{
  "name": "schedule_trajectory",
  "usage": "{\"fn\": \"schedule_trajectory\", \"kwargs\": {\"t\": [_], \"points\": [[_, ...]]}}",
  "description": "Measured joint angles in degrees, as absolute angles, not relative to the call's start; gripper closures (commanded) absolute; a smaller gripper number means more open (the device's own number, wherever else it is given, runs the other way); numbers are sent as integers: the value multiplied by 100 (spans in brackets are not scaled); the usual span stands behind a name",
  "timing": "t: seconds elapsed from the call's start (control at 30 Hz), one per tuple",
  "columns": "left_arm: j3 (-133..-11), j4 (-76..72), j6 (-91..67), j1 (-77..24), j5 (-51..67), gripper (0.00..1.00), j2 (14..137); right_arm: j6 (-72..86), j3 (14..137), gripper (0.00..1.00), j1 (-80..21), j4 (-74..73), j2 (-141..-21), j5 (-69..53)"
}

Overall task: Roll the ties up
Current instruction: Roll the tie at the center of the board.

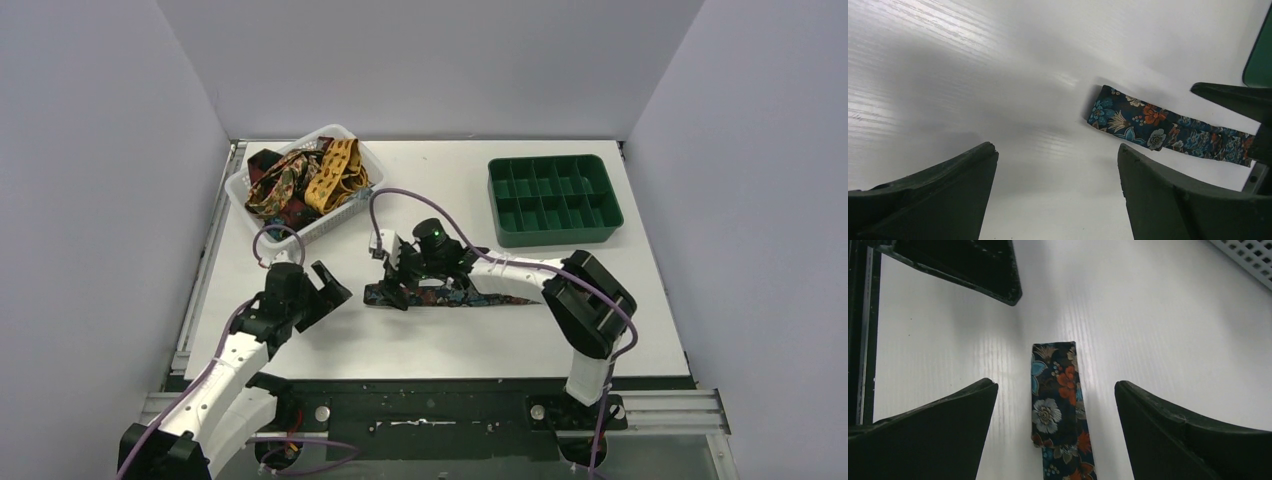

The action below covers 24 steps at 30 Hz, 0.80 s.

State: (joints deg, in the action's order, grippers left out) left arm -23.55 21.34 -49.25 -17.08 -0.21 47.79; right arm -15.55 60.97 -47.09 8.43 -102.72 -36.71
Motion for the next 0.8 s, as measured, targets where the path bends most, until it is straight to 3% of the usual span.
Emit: {"fn": "schedule_trajectory", "kwargs": {"t": [0.47,0.6,0.73,0.8], "points": [[-2281,1990,-4912,-1483,357,11,4672,-2047,6654,12,-4991,486,-11312,-3579],[-2281,1984,-4908,-1455,399,11,4672,-2298,6980,26,-4993,213,-11655,-3555],[-2279,1984,-4910,-1444,416,11,4672,-2576,7332,54,-5000,-71,-11850,-3610],[-2268,1981,-4912,-1437,421,11,4661,-2661,7330,59,-5004,-106,-11850,-3673]]}}
